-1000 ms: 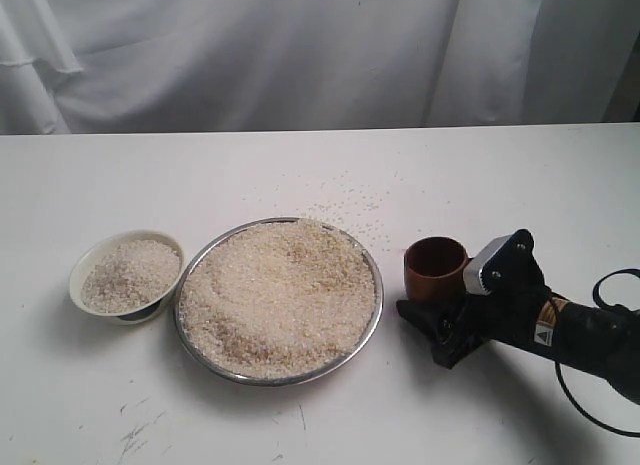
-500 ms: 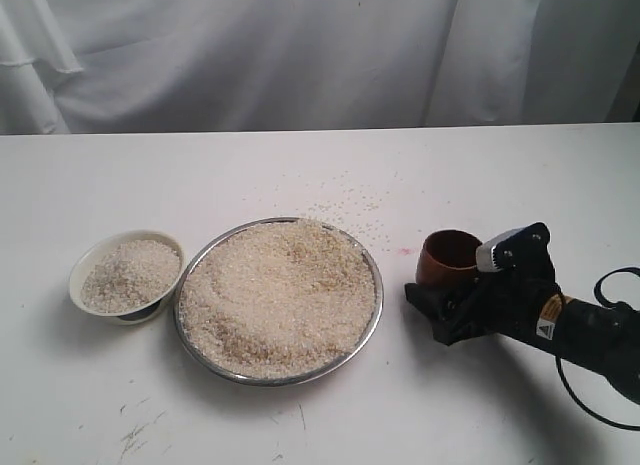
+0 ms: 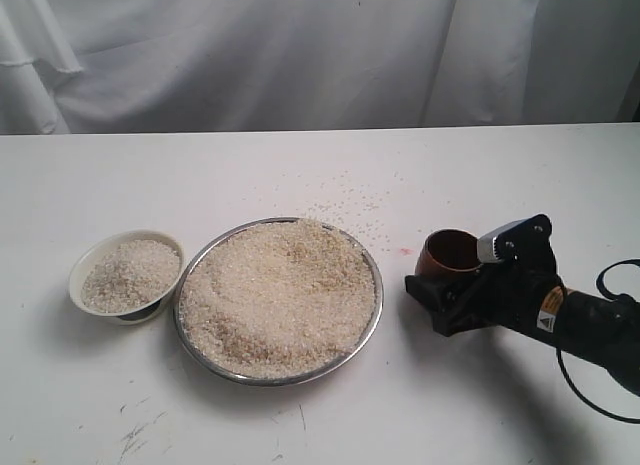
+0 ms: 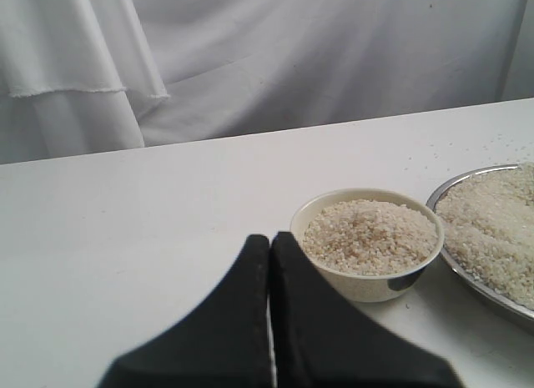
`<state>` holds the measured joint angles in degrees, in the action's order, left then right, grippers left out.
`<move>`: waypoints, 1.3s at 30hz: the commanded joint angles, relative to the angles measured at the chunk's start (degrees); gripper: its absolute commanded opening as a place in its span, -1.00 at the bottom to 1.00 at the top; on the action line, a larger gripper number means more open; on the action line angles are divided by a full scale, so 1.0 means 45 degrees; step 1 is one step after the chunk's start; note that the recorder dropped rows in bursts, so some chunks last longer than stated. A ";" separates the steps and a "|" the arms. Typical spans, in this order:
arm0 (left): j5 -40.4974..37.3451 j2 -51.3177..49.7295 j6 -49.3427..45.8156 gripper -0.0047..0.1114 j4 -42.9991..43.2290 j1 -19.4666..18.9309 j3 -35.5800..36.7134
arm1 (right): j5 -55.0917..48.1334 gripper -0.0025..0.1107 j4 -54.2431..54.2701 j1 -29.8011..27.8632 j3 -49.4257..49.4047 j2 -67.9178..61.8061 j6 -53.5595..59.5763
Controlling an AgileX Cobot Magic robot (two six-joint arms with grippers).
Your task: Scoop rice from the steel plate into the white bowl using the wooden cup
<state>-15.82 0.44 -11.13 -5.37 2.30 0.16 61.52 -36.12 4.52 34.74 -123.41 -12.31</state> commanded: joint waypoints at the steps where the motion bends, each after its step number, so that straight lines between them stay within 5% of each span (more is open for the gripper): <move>1: 0.0129 -0.0099 0.0065 -0.92 -0.0014 0.0083 -0.0035 | 0.0116 0.37 -0.0091 0.0032 0.0052 0.0914 -0.0524; 19: 0.0129 -0.0099 0.0043 -0.92 -0.0014 0.0083 -0.0035 | -0.0192 0.33 -0.0414 0.0032 -0.0255 0.6174 -0.2012; 32: 0.0129 -0.0099 0.0043 -0.92 -0.0014 0.0083 -0.0035 | -0.7346 -0.91 0.0916 0.0032 -0.0255 1.1746 -0.5317; 39: 0.0129 -0.0099 0.0043 -0.92 -0.0014 0.0083 -0.0035 | -0.8897 -0.96 0.0916 0.0032 -0.0255 1.3387 -0.5884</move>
<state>-15.82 0.44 -11.13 -5.37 2.30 0.16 24.08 -32.56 4.52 34.18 -65.95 -37.92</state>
